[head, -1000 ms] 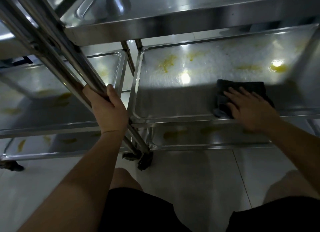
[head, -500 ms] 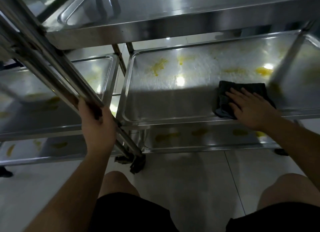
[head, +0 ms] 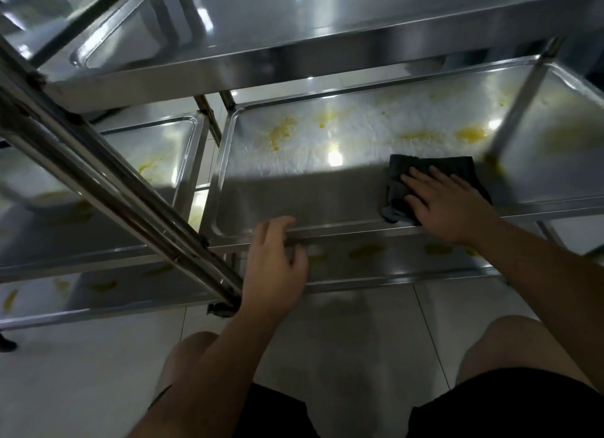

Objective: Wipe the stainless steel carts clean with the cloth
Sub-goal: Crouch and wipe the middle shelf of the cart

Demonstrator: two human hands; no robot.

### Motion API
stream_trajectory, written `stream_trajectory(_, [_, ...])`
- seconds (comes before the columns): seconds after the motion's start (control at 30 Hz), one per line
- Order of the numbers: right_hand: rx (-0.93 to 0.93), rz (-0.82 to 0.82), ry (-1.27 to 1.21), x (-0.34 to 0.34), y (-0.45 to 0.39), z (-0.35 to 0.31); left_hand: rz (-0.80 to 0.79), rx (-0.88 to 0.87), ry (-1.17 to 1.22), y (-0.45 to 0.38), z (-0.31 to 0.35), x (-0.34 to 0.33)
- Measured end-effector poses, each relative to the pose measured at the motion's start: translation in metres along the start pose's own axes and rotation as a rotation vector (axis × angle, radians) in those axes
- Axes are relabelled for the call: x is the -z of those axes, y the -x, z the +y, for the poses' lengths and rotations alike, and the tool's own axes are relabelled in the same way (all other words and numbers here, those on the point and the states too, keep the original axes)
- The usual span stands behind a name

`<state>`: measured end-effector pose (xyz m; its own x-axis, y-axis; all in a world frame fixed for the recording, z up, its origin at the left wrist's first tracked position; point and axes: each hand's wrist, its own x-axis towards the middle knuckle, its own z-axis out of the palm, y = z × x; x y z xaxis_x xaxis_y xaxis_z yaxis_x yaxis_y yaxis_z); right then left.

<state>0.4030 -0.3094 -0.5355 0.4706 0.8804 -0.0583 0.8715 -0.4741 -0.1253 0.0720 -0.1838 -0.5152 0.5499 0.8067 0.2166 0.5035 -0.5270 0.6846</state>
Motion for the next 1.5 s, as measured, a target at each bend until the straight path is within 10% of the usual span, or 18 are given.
stream_trajectory(0.67, [-0.12, -0.042, -0.128, 0.009, -0.003, -0.019, -0.237, -0.116, -0.366, -0.091, 0.104, -0.117])
stream_trajectory(1.23, [-0.041, -0.159, 0.248, 0.055, 0.055, 0.265, -0.226, -0.139, -0.424, -0.101, 0.112, -0.167])
stream_trajectory(1.5, [-0.385, -0.019, -0.072, 0.054, 0.04, 0.269, -0.24, -0.137, -0.468, -0.098, 0.119, -0.167])
